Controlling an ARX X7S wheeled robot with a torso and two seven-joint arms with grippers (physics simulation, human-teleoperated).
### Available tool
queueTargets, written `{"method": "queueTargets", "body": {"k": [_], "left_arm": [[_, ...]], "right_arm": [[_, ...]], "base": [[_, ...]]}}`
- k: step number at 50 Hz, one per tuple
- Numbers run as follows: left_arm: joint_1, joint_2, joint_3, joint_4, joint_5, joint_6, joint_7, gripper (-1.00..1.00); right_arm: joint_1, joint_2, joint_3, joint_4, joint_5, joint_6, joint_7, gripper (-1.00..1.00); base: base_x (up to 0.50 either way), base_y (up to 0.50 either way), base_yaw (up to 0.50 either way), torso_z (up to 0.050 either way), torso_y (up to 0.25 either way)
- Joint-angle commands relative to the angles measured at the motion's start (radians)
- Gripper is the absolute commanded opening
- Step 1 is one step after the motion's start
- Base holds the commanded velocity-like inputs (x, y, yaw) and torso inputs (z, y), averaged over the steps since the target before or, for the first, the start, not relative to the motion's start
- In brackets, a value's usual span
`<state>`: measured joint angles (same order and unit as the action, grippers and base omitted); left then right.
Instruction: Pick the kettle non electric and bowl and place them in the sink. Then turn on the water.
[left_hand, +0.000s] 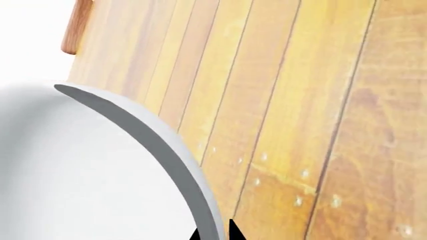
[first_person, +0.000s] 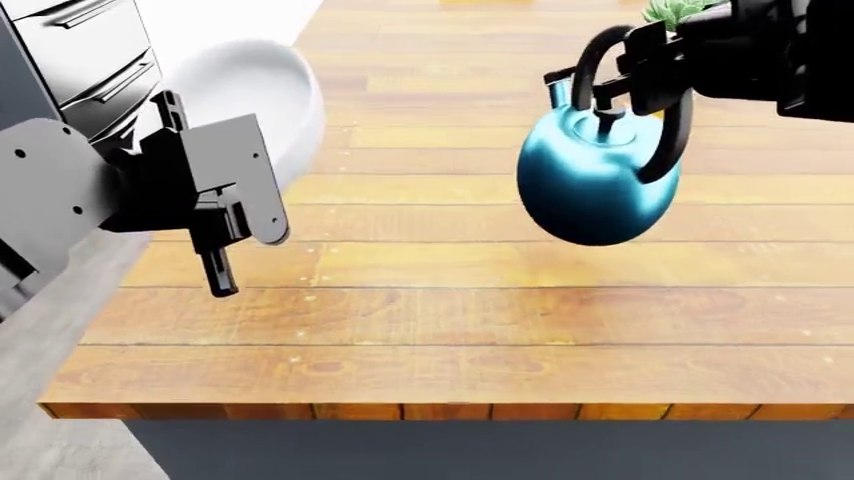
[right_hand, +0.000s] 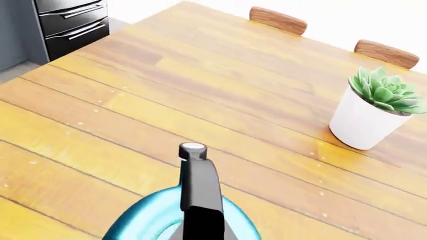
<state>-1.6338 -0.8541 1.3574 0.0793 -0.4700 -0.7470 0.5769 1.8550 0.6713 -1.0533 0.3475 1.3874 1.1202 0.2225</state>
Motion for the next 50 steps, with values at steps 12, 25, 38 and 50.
{"method": "queueTargets", "body": {"k": [12, 25, 38, 50], "left_arm": [[-0.018, 0.0, -0.008, 0.009, 0.032, 0.014, -0.004, -1.0], [-0.026, 0.001, -0.008, 0.009, 0.035, 0.014, 0.005, -1.0], [-0.038, -0.034, -0.009, 0.066, 0.028, -0.014, 0.013, -1.0], [-0.049, -0.141, -0.039, 0.203, -0.013, -0.033, 0.011, -1.0]], "right_arm": [[-0.015, 0.01, 0.034, -0.018, -0.051, -0.065, 0.04, -1.0], [-0.013, 0.02, 0.04, -0.035, -0.056, -0.075, 0.048, -1.0], [-0.032, 0.023, 0.039, -0.066, -0.055, -0.083, 0.057, -1.0], [-0.034, 0.09, 0.06, -0.202, 0.009, -0.04, 0.084, -1.0]], "base": [[-0.46, 0.02, 0.0, 0.001, 0.0], [0.0, 0.0, 0.14, 0.001, 0.002], [0.0, 0.0, 0.5, 0.001, 0.002], [0.0, 0.0, 0.5, 0.0, 0.002]]}}
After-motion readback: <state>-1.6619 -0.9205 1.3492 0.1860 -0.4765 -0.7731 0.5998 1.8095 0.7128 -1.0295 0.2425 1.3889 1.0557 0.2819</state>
